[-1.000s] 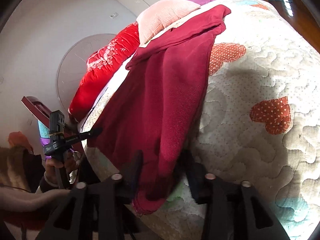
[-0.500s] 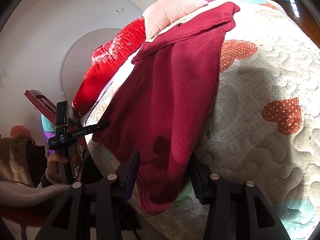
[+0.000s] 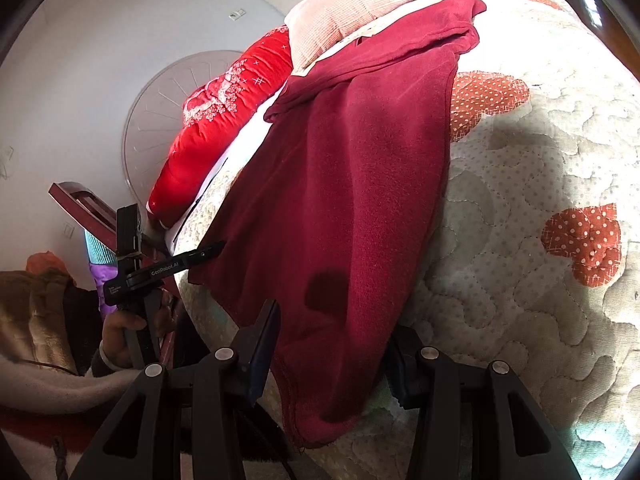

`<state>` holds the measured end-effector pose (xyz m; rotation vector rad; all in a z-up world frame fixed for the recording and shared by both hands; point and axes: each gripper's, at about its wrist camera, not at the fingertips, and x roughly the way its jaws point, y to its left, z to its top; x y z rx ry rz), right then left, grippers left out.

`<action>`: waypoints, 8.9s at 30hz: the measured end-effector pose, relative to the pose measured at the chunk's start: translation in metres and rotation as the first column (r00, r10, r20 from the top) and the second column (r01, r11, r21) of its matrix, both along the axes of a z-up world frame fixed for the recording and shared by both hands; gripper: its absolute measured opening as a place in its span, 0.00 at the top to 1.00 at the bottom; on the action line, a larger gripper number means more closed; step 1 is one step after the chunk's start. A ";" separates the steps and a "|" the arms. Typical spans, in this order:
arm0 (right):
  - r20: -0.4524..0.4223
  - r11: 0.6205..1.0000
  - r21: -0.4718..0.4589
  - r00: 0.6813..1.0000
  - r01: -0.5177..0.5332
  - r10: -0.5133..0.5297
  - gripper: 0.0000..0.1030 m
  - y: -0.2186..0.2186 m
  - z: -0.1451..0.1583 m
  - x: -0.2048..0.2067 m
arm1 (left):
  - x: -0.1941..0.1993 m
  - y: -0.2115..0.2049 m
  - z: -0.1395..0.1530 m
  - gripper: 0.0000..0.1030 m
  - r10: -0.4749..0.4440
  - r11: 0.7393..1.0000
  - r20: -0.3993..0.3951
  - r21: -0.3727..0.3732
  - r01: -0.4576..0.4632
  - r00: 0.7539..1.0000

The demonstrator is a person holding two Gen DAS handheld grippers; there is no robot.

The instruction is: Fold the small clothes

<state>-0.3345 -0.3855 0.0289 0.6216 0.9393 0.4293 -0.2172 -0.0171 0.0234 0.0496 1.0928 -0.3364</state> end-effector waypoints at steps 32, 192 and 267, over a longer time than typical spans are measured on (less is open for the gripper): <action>0.002 1.000 0.010 1.000 -0.017 0.017 0.55 0.005 0.001 0.000 | -0.002 -0.006 -0.004 0.24 -0.015 1.000 0.001 -0.006 0.015 1.000; 0.125 0.724 -0.589 0.926 0.358 -0.356 0.61 -0.087 0.043 0.356 | 0.328 -0.139 0.047 0.74 -0.013 0.998 0.130 -0.057 0.020 0.991; -0.016 0.889 -0.454 0.998 -0.060 0.059 0.34 0.156 0.037 0.438 | 0.225 -0.018 0.007 0.30 0.105 0.910 0.020 -0.406 -0.088 0.994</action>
